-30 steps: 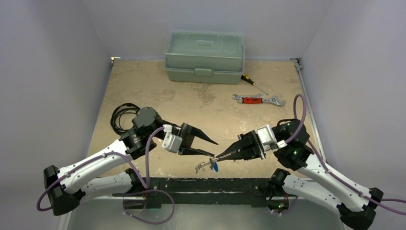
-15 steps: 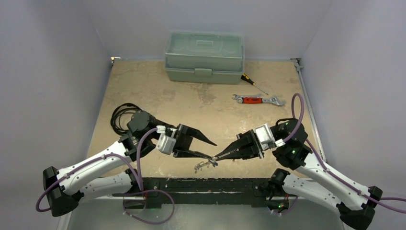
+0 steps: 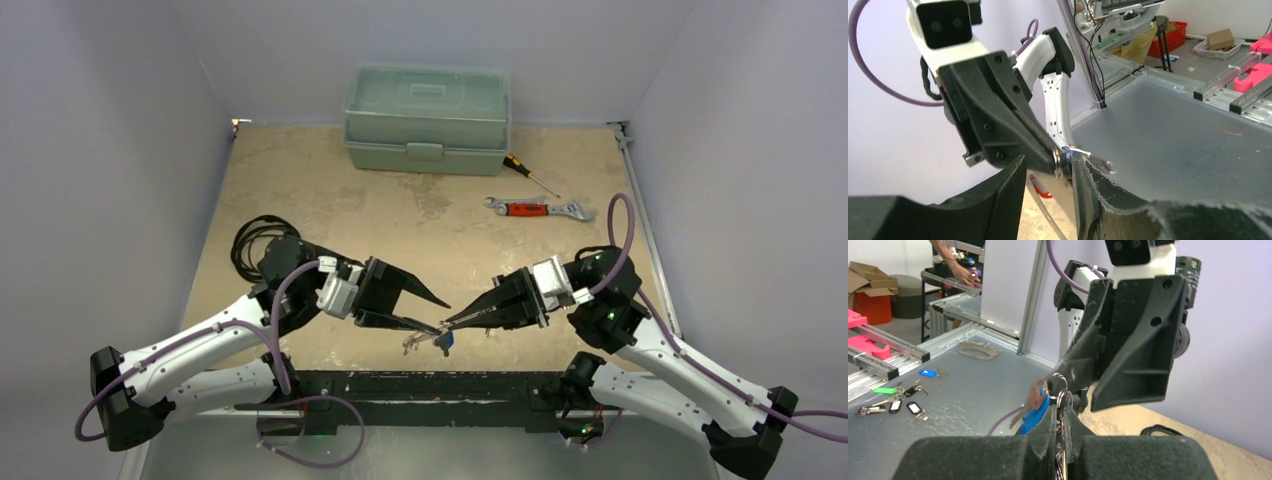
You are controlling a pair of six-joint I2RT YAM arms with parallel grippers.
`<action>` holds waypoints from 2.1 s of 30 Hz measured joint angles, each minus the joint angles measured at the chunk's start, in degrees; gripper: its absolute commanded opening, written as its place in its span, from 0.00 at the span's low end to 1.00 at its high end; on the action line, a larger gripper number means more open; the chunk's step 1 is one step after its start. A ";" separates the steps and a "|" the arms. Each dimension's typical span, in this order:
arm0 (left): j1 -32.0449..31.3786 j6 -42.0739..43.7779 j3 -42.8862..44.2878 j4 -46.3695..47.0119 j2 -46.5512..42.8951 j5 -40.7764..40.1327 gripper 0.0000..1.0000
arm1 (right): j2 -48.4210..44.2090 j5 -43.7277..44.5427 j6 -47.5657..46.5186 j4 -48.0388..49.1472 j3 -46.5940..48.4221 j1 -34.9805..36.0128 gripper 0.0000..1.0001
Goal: Put the keys on the keyring
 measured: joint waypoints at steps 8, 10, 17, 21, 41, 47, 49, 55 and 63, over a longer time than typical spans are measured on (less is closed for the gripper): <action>-0.74 -4.13 0.09 3.78 0.07 0.59 0.39 | 0.98 3.63 -1.40 -1.79 0.00 0.00 0.00; -0.74 -3.23 0.42 1.55 0.35 0.57 0.38 | 1.05 4.04 -1.75 -1.99 0.00 0.00 0.00; -0.81 4.57 3.96 -10.08 -0.24 -2.84 0.52 | 0.61 4.04 -2.01 -2.69 0.00 -0.07 0.00; -0.79 8.31 6.80 -16.28 -3.04 -6.47 0.48 | -0.79 3.80 -2.32 -3.02 0.00 -0.07 0.00; -0.79 12.50 8.61 -21.33 -0.07 -6.69 0.26 | -3.23 2.01 -0.59 1.49 0.00 -0.07 0.00; -0.79 12.20 8.26 -21.20 0.76 -5.68 0.26 | -3.21 2.32 -0.63 1.86 0.00 -0.07 0.00; -0.79 11.65 7.72 -20.11 0.76 -5.46 0.26 | -2.99 2.47 -0.68 1.86 0.00 -0.07 0.00; -0.76 9.22 6.88 -17.44 0.85 -4.68 0.26 | -1.88 3.48 -1.36 1.29 0.00 -0.04 0.00; -0.44 9.01 6.60 -18.43 0.79 -6.51 0.34 | -1.77 5.77 -6.27 -4.59 1.29 0.28 0.00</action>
